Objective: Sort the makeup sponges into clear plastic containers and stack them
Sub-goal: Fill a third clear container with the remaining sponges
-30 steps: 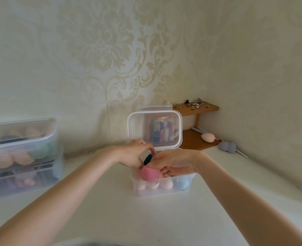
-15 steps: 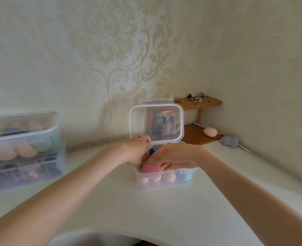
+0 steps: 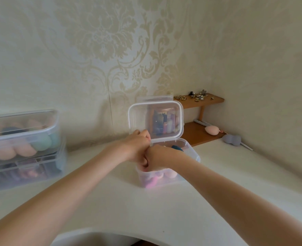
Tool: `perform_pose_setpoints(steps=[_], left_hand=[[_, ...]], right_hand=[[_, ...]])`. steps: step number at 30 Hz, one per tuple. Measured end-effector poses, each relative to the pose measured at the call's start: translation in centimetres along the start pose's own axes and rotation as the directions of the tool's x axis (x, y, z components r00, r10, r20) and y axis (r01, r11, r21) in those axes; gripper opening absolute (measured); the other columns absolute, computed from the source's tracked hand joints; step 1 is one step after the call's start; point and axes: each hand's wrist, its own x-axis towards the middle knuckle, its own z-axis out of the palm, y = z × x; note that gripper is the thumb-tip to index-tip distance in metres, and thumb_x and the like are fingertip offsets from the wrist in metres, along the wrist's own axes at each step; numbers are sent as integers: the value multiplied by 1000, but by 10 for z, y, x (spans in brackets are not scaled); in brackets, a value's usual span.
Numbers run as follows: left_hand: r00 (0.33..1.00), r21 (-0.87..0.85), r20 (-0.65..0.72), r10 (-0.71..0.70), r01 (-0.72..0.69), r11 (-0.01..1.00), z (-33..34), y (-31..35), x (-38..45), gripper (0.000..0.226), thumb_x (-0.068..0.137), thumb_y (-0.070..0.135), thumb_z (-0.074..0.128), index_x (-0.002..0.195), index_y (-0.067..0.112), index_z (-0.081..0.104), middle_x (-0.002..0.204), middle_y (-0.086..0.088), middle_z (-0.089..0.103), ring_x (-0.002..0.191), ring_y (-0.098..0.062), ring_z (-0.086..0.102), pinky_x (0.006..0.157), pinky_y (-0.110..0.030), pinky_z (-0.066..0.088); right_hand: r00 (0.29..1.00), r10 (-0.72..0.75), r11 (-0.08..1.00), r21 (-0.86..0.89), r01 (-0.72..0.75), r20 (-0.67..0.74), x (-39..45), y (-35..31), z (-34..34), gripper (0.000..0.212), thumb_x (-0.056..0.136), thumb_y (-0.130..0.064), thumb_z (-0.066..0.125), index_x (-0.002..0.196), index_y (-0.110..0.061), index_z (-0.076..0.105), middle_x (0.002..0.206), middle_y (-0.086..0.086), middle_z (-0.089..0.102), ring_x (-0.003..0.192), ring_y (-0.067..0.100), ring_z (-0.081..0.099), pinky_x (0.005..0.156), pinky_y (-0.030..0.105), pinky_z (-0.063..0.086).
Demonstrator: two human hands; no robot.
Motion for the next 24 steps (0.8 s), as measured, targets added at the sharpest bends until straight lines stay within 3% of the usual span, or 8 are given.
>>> perform_pose_setpoints(steps=[4, 7, 11, 13, 15, 17, 20, 24], left_hand=[[995, 30, 97, -7, 4, 1000, -5, 3, 0, 19, 82, 27, 55, 79, 9, 62, 130, -5, 35, 112, -19, 32, 75, -19, 37], [977, 96, 210, -48, 29, 995, -21, 7, 4, 34, 83, 39, 58, 110, 18, 60, 128, -8, 37, 112, -21, 39, 82, -25, 45], [949, 216, 301, -96, 30, 976, -27, 19, 14, 36, 79, 46, 61, 104, 20, 59, 113, -7, 45, 95, -21, 44, 55, -21, 33], [958, 247, 272, -96, 27, 969, -21, 24, 18, 28, 78, 40, 60, 95, 18, 58, 105, -7, 42, 84, -21, 42, 62, -26, 39], [965, 245, 252, -72, 8, 969, -18, 28, 20, 27, 81, 31, 57, 99, 12, 58, 102, -6, 33, 92, -23, 41, 66, -31, 40], [972, 214, 229, -55, 5, 977, -18, 32, 21, 30, 83, 28, 59, 104, 6, 58, 102, -5, 27, 99, -24, 37, 66, -31, 37], [976, 208, 209, -53, 9, 978, -17, 33, 23, 33, 83, 28, 62, 106, 6, 58, 103, -5, 24, 105, -25, 37, 69, -31, 38], [977, 244, 205, -56, 4, 970, -14, 32, 26, 33, 83, 28, 62, 107, 6, 57, 103, -5, 25, 100, -23, 33, 71, -31, 38]], right_hand=[[988, 3, 947, 318, -54, 156, -13, 12, -17, 22, 87, -34, 58, 85, -13, 61, 75, 1, 63, 80, 21, 57, 84, 31, 49], [969, -96, 758, 647, -78, 228, -31, 32, -33, 15, 86, -28, 63, 90, -14, 66, 84, 5, 70, 84, 20, 66, 89, 29, 53], [992, -115, 514, 857, 11, 57, -53, 69, -50, 17, 93, -11, 53, 80, -11, 64, 78, 10, 73, 71, 17, 68, 78, 24, 58], [990, 105, 396, 917, 42, -91, -55, 93, -55, 18, 93, -10, 52, 81, -8, 64, 74, 9, 72, 61, 13, 66, 67, 20, 57], [881, 437, 452, 891, -41, -181, -38, 133, -48, 16, 94, -10, 51, 87, -6, 65, 86, 12, 70, 72, 18, 66, 77, 28, 55], [717, 660, 648, 654, -390, -226, -17, 174, -27, 20, 93, -12, 48, 102, -6, 65, 109, 13, 64, 99, 29, 61, 90, 37, 48], [694, 694, 719, 230, -656, -188, -1, 201, 5, 28, 89, -9, 47, 115, -13, 58, 133, 18, 42, 123, 39, 41, 97, 42, 41], [678, 693, 721, 236, -651, -246, -1, 205, 17, 36, 91, -7, 45, 126, -12, 48, 134, 19, 35, 124, 42, 36, 99, 45, 38]])
